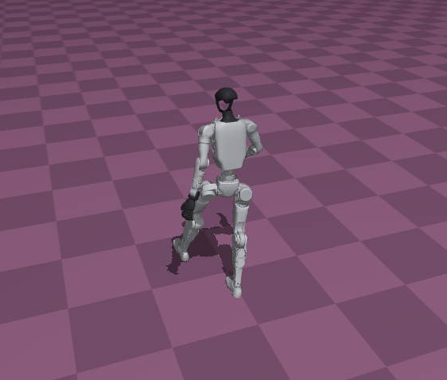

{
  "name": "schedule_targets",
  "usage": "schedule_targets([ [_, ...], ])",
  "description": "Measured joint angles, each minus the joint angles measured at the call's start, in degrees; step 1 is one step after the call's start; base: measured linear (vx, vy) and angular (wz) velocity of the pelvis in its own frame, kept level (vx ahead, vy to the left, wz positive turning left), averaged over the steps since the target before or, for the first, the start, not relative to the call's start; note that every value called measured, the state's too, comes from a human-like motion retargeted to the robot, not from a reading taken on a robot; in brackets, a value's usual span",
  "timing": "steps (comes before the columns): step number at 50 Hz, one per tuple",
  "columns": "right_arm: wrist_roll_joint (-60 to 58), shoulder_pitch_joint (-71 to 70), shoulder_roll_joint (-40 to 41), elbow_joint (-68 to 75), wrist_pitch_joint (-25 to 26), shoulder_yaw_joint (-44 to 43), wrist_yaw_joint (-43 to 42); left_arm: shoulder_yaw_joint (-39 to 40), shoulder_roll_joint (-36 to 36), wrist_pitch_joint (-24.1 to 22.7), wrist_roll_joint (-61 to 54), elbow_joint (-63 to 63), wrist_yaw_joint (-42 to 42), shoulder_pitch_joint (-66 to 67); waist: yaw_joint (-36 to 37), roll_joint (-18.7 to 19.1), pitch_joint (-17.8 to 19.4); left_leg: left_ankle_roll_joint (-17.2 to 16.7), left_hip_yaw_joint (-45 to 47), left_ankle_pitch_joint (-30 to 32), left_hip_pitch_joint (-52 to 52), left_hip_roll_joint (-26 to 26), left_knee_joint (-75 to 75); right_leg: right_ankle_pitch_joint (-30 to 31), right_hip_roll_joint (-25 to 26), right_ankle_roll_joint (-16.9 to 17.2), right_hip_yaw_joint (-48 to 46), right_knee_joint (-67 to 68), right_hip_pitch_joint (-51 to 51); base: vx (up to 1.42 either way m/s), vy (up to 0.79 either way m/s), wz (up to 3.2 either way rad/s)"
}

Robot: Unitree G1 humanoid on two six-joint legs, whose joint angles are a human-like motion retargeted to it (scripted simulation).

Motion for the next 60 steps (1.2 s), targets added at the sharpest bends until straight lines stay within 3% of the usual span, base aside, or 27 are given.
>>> schedule_targets([
  [4, 6.05, -11.23, -8.69, -15.32, -1.97, 6.43, 1.58, -4.01, 6.88, -0.6, 10.82, -5.94, -10.66, 11.78, 9.27, 0.66, -2.19, 0.0, 22.15, 1.57, -7.37, -1.47, -2.74, -0.89, -0.99, 1.99, 5.49, 4.96, -2.54, 0.74, 0.16, -1.48],
  [6, 7.83, -15.91, -11.92, -21.98, -3.12, 10.35, 2.53, -2.16, 11.46, -1.4, 13.85, -8.58, -12.66, 17.61, 14.98, -1.58, -4.06, 0.36, 34.97, 2.26, -8.08, -1.8, -1.86, 2.8, -1.74, 2.67, 9.08, 6.18, -3.74, 0.88, 0.0, -1.81],
  [8, 7.76, -18.79, -13.74, -27.14, -3.46, 12.98, 3.05, 1.88, 14.62, -1.19, 13.8, -8.73, -12.59, 22.25, 18.62, -4.22, -5.68, 1.41, 41.97, 1.32, -7.69, -4.15, 1.62, 9.22, -3.27, 4.14, 11.2, 6.44, -3.87, 0.98, 0.12, -1.16],
  [10, 6.39, -19.27, -13.25, -31.58, -2.94, 13.33, 3.36, 7.91, 15.96, -0.72, 12.47, -6.28, -11.09, 25.67, 20.47, -5.2, -6.88, 0.88, 39.11, -1.97, -6.53, -6.18, 7.5, 17.37, -3.78, 6.29, 14.06, 6.0, -2.05, 1.06, 0.23, -0.75],
  [12, 4.49, -17.42, -10.99, -35.1, -2.83, 11.43, 3.5, 14.56, 16.32, -0.66, 11.09, -2.17, -8.46, 26.58, 21.41, -2.93, -7.23, 0.33, 28.53, -6.21, -3.67, -7.76, 10.3, 24.37, -2.15, 9.45, 17.38, 7.55, 0.83, 1.12, 0.28, -0.64],
  [13, 3.5, -16.08, -9.58, -36.41, -2.99, 10.21, 3.31, 17.76, 16.61, -0.63, 10.18, -0.13, -6.89, 26.09, 21.75, -1.25, -7.04, 1.31, 24.11, -8.33, -1.43, -7.95, 10.59, 26.64, -1.12, 10.94, 17.58, 10.05, 1.65, 1.11, 0.28, -0.42],
  [15, 1.52, -12.53, -6.71, -37.86, -3.62, 8.08, 1.94, 23.5, 17.49, -0.34, 9.54, 3.43, -4.06, 23.91, 21.63, 1.88, -6.82, 7.23, 19.94, -13.37, 1.8, -6.31, 13.89, 27.37, -1.06, 11.45, 11.03, 19.22, -0.21, 1.05, 0.31, -0.07],
  [18, -3.87, -4.63, -3.08, -36.28, -3.48, 6.08, -3.45, 28.62, 18.33, 0.24, 5.86, 4.86, 2.79, 17.15, 20.05, 4.95, -5.88, 15.28, 19.18, -22.2, 3.9, -4.5, 24.03, 18.73, -11.87, 3.29, -7.78, 35.89, -7.99, 0.9, 0.36, 0.59],
  [20, -7.14, 0.93, -1.52, -33.32, -2.62, 4.84, -7.44, 28.51, 17.23, -0.06, 1.03, 2.85, 7.27, 10.74, 17.33, 7.89, -4.5, 16.41, 16.67, -26.46, 4.54, -4.27, 31.67, 11.58, -18.46, -2.17, -15.12, 42.05, -11.15, 0.8, 0.37, 1.32],
  [23, -7.85, 7.48, 0.11, -26.87, -0.81, 3.59, -11.67, 20.96, 12.62, -3.8, -10.47, -5.3, 12.05, 1.12, 10.31, 10.92, -1.63, 15.01, 12.25, -29.71, 8.29, -8.0, 35.13, 2.45, -22.51, -4.99, -14.77, 42.77, -15.58, 0.77, 0.32, 1.78],
  [27, -5.38, 16.04, 2.66, -20.15, -1.56, 1.85, -14.83, 5.11, 8.61, -9.47, -13.36, -20.68, 10.4, -8.4, -3.51, 11.65, 0.41, 13.9, 3.76, -32.28, 12.95, -12.39, 37.01, -0.47, -19.94, -2.71, -5.61, 35.61, -22.45, 0.75, 0.2, 2.16],
  [31, -4.92, 24.96, 2.82, -17.78, -2.85, -1.84, -14.26, -9.12, 13.21, -12.49, -9.33, -36.22, 9.44, -22.99, -17.99, 7.79, 2.21, 12.81, -4.98, -31.48, 17.54, -17.22, 35.04, 4.01, -18.97, 2.18, 0.75, 26.62, -30.58, 0.7, 0.07, 2.12],
  [36, -2.18, 36.22, -5.29, -17.36, -4.33, -5.64, -8.49, -23.81, 24.79, -16.97, -4.75, -47.59, 12.51, -53.69, -34.93, 2.23, 3.75, 8.53, -16.43, -28.03, 25.19, -20.54, 29.06, 18.41, -20.21, 7.42, -9.07, 6.6, -35.45, 0.72, -0.09, 1.84],
  [38, -0.14, 40.69, -10.23, -16.79, -4.75, -7.52, -5.96, -30.02, 26.87, -19.44, -3.91, -49.23, 15.17, -66.41, -40.33, 1.05, 2.98, 7.33, -20.05, -26.58, 28.39, -20.96, 25.91, 23.66, -19.34, 10.04, -16.06, -1.67, -37.38, 0.83, -0.21, 1.19],
  [40, 1.67, 45.44, -14.53, -16.42, -4.85, -10.4, -3.24, -37.15, 26.88, -21.91, -3.51, -50.93, 17.6, -76.22, -43.75, 1.3, 1.34, 5.95, -21.84, -24.92, 31.36, -19.27, 22.23, 25.45, -15.08, 12.52, -23.58, -8.7, -39.94, 0.88, -0.37, 0.38],
  [42, 2.87, 50.01, -17.34, -16.91, -4.35, -14.56, 0.23, -44.05, 24.76, -23.18, -3.08, -54.45, 17.25, -81.48, -44.78, 2.32, -1.1, 4.13, -21.79, -22.02, 33.39, -17.13, 19.07, 21.72, -9.03, 12.52, -28.18, -9.34, -43.85, 0.93, -0.41, -0.31],
  [45, 4.7, 56.08, -18.44, -19.3, -2.92, -20.75, 6.07, -50.31, 17.28, -21.5, -2.48, -62.2, 9.94, -82.98, -47.87, 1.51, -5.73, 2.54, -27.48, -12.68, 36.33, -20.52, 16.19, 18.97, -8.04, 12.5, -30.02, -9.34, -42.07, 1.04, 0.03, 0.32],
  [48, 9.72, 55.3, -16.64, -21.21, -1.93, -21.27, 10.08, -51.08, 5.58, -15.67, 1.95, -67.38, -1.76, -79.63, -49.5, -2.93, -8.1, 0.0, -28.46, -5.41, 34.72, -26.69, 26.78, 21.14, -9.63, 7.23, -20.19, -7.27, -38.38, 1.05, 0.11, 0.17],
  [50, 13.31, 49.86, -13.93, -19.16, -1.9, -16.19, 10.21, -52.04, -1.3, -11.37, 8.61, -67.91, -8.97, -76.13, -50.67, -5.94, -8.96, 0.0, -21.62, -5.19, 27.24, -23.94, 41.81, 19.93, -10.71, 0.91, -16.96, -1.83, -38.75, 0.9, -0.27, 0.19],
  [52, 14.35, 43.32, -8.87, -14.17, -1.64, -8.02, 8.05, -54.29, -4.83, -7.7, 17.56, -66.25, -14.77, -69.65, -48.98, -8.83, -9.46, 2.27, -13.77, -10.49, 19.25, -10.79, 55.85, 14.1, -7.23, -5.28, -16.6, 7.23, -40.22, 0.8, -0.68, -0.45],
  [55, 11.32, 34.03, -0.17, -5.19, -0.85, 1.22, 2.17, -55.02, -2.89, -5.22, 29.9, -63.58, -19.0, -56.98, -41.9, -14.37, -9.6, 11.03, -5.03, -19.3, 12.03, 3.35, 64.49, 6.57, -4.75, -5.68, -13.45, 18.29, -40.0, 0.78, -0.41, -1.35],
  [58, 6.5, 31.83, 5.38, -4.8, -1.71, 4.48, -3.86, -48.22, 8.23, -5.02, 32.4, -64.27, -16.27, -41.21, -32.15, -19.44, -8.75, 13.87, -5.06, -23.95, 7.9, 6.36, 57.14, 4.46, -2.69, -4.63, -8.76, 16.0, -32.56, 0.8, -0.31, -1.51],
  [60, 3.72, 33.04, 5.86, -10.11, -2.72, 4.86, -5.0, -39.71, 17.66, -5.45, 29.33, -65.96, -12.14, -29.31, -25.61, -21.98, -7.02, 12.7, -5.13, -23.26, 7.18, 6.02, 46.67, 5.31, -1.81, -3.75, -5.29, 9.67, -24.67, 0.83, -0.24, -1.38],
])
